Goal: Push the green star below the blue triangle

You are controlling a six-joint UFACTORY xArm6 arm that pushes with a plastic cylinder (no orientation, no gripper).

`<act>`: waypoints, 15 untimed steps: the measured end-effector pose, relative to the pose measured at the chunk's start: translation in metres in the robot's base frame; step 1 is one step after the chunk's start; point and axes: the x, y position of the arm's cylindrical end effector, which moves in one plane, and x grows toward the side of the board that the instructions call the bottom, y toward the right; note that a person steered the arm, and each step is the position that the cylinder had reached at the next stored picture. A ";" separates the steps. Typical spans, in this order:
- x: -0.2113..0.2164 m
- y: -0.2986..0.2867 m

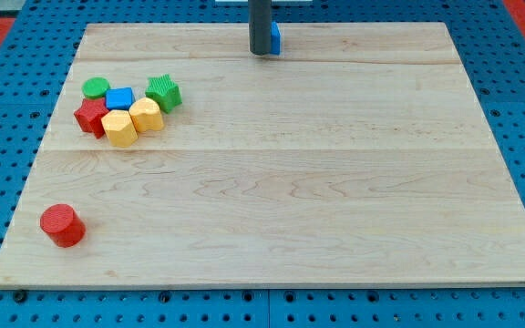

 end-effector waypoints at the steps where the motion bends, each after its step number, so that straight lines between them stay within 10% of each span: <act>1: 0.000 0.001; 9: 0.135 -0.039; 15: 0.146 -0.096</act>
